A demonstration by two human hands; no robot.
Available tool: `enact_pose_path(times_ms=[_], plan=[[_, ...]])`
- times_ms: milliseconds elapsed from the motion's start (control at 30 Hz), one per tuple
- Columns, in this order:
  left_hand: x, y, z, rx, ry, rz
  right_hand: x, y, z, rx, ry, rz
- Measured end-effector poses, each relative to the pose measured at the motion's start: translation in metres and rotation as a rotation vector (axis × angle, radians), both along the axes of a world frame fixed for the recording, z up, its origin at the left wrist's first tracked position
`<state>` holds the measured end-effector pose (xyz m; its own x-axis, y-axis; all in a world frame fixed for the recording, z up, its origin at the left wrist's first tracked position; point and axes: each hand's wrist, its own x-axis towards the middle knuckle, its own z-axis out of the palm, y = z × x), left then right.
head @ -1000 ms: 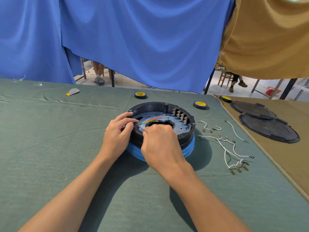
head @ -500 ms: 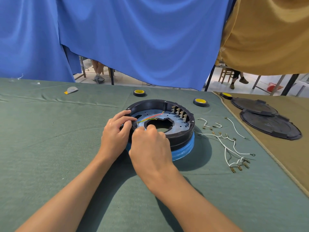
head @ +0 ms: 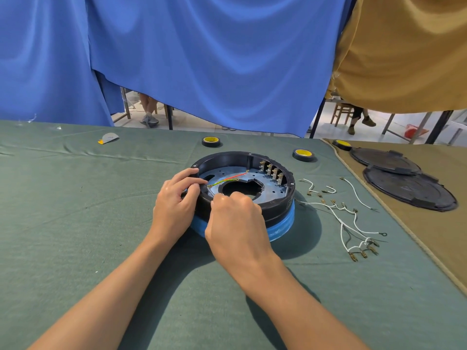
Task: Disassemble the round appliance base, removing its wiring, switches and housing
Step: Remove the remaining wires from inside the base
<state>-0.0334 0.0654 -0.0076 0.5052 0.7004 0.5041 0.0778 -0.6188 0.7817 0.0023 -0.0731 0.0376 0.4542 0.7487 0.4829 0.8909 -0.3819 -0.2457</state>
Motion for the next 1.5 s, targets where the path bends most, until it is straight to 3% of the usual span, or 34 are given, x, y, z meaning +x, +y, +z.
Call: enact_pose_path(times_ms=[333, 500, 867, 1067, 1300, 1500], plan=[[0.0, -0.001, 0.0, -0.001, 0.015, -0.001, -0.01, 0.002, 0.002, -0.005, -0.006, -0.046], [-0.002, -0.004, 0.003, 0.0, 0.032, -0.012, -0.027, 0.01, 0.006, -0.126, -0.08, -0.217], [-0.001, -0.002, 0.0, 0.024, 0.005, -0.001, -0.009, 0.002, -0.002, 0.032, 0.026, -0.063], [-0.002, -0.003, 0.001, 0.013, 0.001, 0.0, -0.008, 0.002, 0.001, -0.01, 0.035, -0.068], [-0.004, -0.006, 0.002, 0.02, 0.043, -0.002, -0.031, 0.009, 0.01, -0.111, -0.056, -0.237], [-0.003, -0.004, 0.0, 0.036, 0.03, 0.006, -0.016, 0.009, -0.001, -0.015, -0.024, -0.086]])
